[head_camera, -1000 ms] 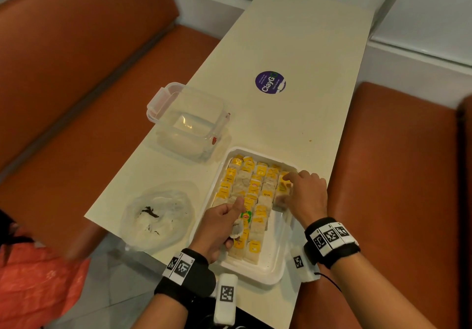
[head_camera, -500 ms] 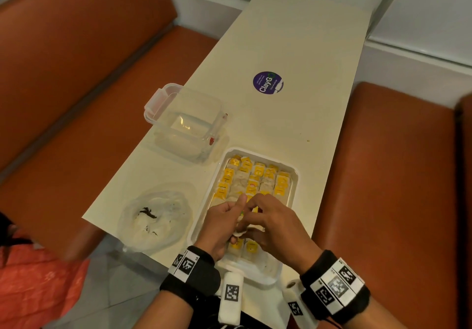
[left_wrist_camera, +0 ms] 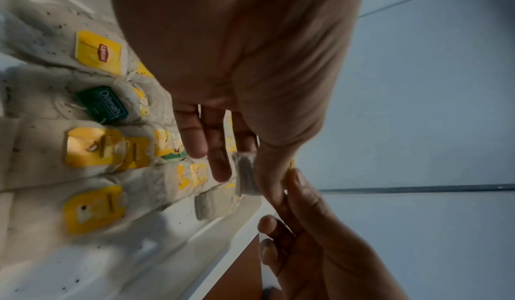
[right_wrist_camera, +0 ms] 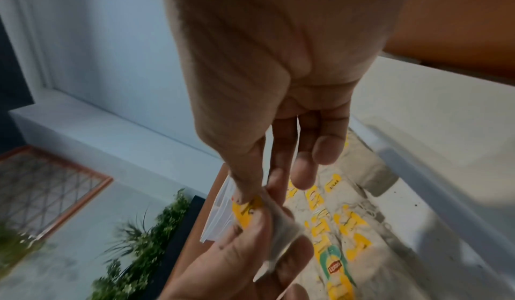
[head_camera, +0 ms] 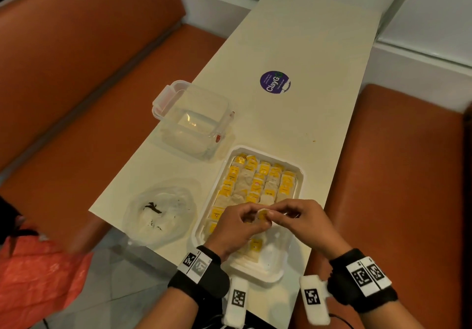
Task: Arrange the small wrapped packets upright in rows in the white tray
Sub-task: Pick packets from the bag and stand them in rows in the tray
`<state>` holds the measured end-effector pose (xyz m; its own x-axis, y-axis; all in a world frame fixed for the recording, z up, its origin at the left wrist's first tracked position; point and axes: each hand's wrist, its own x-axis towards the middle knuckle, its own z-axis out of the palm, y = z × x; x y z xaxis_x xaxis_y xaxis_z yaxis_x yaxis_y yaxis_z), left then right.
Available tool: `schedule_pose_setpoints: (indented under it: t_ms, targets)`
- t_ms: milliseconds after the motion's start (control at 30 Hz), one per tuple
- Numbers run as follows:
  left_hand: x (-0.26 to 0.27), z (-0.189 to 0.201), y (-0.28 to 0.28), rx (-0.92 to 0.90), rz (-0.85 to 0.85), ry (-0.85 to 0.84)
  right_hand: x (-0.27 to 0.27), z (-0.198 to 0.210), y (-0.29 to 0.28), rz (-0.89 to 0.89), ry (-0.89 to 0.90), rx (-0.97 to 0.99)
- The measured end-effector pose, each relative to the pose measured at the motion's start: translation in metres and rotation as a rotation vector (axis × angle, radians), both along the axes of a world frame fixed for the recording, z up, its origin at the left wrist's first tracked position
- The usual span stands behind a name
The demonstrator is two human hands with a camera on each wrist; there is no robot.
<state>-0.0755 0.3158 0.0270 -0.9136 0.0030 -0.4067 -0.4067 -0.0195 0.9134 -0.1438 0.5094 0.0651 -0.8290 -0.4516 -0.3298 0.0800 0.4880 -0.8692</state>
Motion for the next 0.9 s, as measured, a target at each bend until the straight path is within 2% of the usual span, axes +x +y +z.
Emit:
schedule_pose_setpoints:
  t_ms: [133,267,367,467,667,900]
  targets:
    - [-0.002,-0.012,0.007,-0.11,0.029,-0.039,-0.003,-0.005,0.008,-0.017,-0.002,0.073]
    - [-0.004,-0.02,0.012,-0.192,-0.041,-0.057,-0.007,-0.01,0.011,0.03,0.019,0.194]
    - [-0.005,-0.021,0.014,-0.283,-0.087,-0.058,-0.014,-0.013,0.011,0.003,0.031,0.232]
    - [-0.004,-0.02,0.011,-0.332,-0.053,-0.122,-0.029,-0.022,0.014,-0.017,0.101,0.393]
    - [0.005,-0.009,-0.01,-0.286,0.056,-0.143,-0.048,-0.036,0.004,0.126,0.145,0.681]
    - [0.02,0.004,-0.047,-0.225,0.215,-0.143,-0.054,-0.048,-0.007,0.154,0.228,0.804]
